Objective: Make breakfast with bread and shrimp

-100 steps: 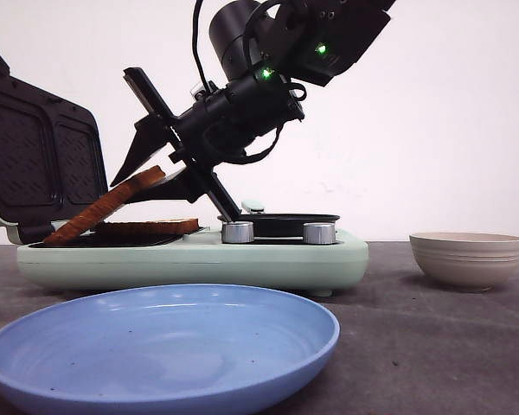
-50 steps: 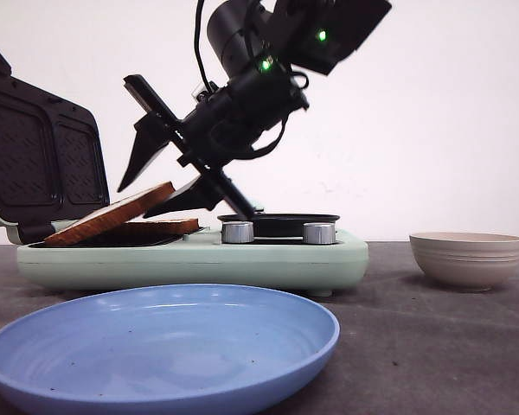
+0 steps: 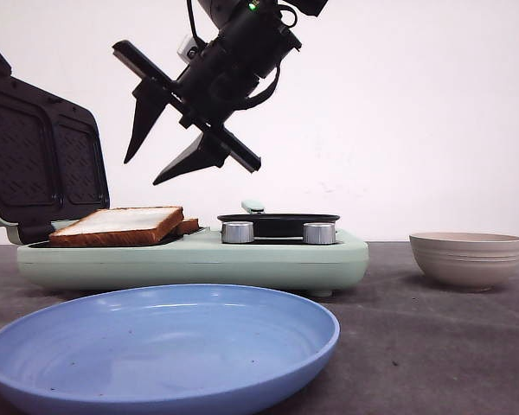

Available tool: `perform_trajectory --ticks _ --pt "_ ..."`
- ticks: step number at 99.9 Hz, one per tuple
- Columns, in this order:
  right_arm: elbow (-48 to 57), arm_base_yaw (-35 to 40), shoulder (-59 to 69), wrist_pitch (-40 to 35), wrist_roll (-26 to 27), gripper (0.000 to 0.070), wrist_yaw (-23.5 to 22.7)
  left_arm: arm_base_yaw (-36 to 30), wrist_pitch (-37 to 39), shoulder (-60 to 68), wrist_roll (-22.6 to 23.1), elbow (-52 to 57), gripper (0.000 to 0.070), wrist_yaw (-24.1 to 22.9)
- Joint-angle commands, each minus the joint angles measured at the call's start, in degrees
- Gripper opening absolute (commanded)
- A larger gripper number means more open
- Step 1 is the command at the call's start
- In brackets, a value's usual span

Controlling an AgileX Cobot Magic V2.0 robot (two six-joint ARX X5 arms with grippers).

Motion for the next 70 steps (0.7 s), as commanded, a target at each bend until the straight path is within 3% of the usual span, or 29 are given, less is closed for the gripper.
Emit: perform_trajectory --ticks 1,13,52,70 --pt "1.3 0.5 0.7 -0.6 -2.7 0.0226 0.9 -0.2 0.7 0.2 0.1 0.2 0.0349 0.0" --pt "1.3 0.5 0.0 -2.4 -5.2 0.0226 3.0 -0.4 0.6 0.2 0.1 0.2 0.0349 0.0" --pt "1.3 -0.6 -5.5 -9.5 -15.9 0.0226 15.5 -0.7 0.6 0.2 0.2 0.2 0.0349 -0.1" --pt "1.3 -2.4 -7.5 -12.7 -17.2 0.0226 18.1 -0.7 0.6 0.2 0.3 0.2 0.0349 -0.1"
